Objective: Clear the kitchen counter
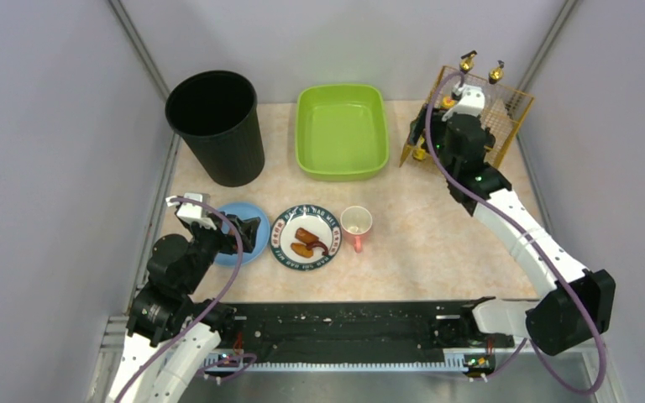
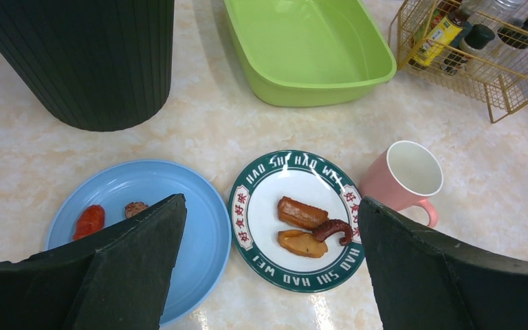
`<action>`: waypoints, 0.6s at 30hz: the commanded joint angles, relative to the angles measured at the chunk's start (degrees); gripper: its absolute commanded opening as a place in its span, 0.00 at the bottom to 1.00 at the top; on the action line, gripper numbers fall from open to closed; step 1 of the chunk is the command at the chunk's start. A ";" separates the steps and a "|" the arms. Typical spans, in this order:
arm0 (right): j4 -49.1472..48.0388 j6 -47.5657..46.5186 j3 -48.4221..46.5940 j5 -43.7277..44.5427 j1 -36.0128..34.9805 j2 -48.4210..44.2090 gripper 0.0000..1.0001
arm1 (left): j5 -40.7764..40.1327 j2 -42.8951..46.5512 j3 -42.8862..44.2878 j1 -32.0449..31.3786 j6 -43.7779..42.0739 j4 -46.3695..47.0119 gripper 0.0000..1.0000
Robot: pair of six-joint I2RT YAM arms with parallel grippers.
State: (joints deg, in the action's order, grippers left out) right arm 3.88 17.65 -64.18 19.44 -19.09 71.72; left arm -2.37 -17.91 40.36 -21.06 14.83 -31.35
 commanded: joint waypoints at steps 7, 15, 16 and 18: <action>1.63 -4.64 2.17 -7.95 -12.64 -2.93 0.79 | 0.07 -0.72 -0.26 -0.13 -0.64 1.73 0.99; 3.47 -9.60 2.81 -8.08 -21.69 0.09 0.79 | -0.28 -0.49 -0.23 -0.16 -0.68 1.61 0.99; 3.33 -9.81 3.23 -8.18 -22.45 0.31 0.79 | -0.21 -0.53 -0.21 -0.20 -0.68 1.64 0.99; 3.11 -10.25 3.89 -9.00 -23.79 0.42 0.79 | -0.27 -0.54 -0.18 -0.21 -0.68 1.56 0.99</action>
State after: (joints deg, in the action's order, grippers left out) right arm 7.38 9.96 -61.34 11.94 -40.27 71.50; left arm -2.42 -17.91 40.36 -21.06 14.83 -31.35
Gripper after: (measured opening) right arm 0.784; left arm 0.991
